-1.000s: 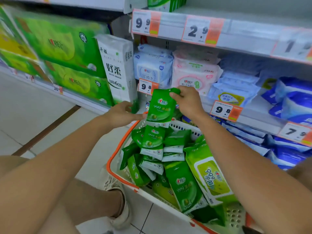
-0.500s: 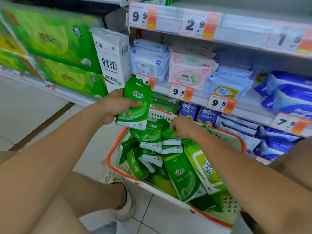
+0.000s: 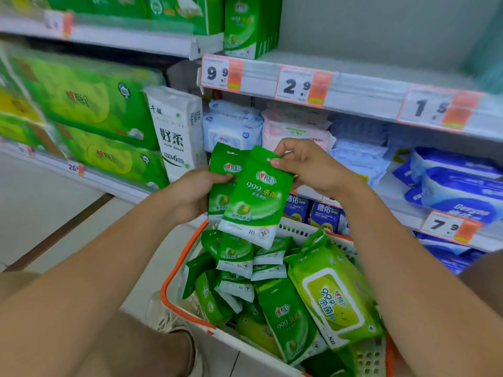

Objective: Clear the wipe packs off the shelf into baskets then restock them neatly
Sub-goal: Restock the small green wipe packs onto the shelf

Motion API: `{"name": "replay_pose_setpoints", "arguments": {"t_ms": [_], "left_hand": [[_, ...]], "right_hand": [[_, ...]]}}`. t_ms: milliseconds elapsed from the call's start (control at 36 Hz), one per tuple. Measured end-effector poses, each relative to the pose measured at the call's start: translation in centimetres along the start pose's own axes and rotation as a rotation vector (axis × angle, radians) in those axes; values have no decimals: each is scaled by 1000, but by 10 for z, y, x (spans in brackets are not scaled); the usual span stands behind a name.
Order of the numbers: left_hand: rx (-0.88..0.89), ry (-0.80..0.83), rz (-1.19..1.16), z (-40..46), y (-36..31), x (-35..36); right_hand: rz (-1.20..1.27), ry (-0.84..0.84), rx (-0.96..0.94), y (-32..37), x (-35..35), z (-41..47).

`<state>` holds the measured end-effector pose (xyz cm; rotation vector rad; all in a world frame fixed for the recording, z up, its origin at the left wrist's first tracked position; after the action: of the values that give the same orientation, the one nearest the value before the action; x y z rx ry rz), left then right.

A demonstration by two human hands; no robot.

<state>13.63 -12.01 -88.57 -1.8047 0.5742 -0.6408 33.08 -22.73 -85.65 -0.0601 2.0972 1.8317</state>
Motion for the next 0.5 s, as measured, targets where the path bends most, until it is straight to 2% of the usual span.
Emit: {"name": "replay_pose_setpoints", "arguments": {"t_ms": [83,167,222,278,306,333,417,444,500], "left_hand": [[-57,101,-118,-11,-2,13],[-19,184,-54,-20,-3,20],[45,124,84,-19,-1,16],[127,-15,219,-14,-1,5],[165,-101,269,-10,-1,-3],[179,-172,292,-8,-2,-10],[128,-263,257,-2,1,-32],[118,-272,263,-2,2,-39],[128,-303,282,-3,3,-48]], "right_hand": [[48,-116,-45,-4,6,7],[72,-295,-109,-6,19,11],[185,-428,-70,-18,27,19],[252,-530,95,-38,38,29],[208,-517,188,-51,45,35],[79,-427,275,-60,55,36],[-462,-18,487,-97,92,29],[-509,46,529,-104,106,22],[-458,64,587,-121,127,14]]}}
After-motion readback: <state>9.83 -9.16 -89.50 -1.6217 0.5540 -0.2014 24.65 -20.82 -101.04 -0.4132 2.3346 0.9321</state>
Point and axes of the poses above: each hand's wrist, its own z-axis towards the middle knuckle, its own x-axis out of the palm, y = z × x, the point moved 2 cm from there along z, towards the middle knuckle, and after that the axes turned 7 degrees about x, right-handed, at the moved point
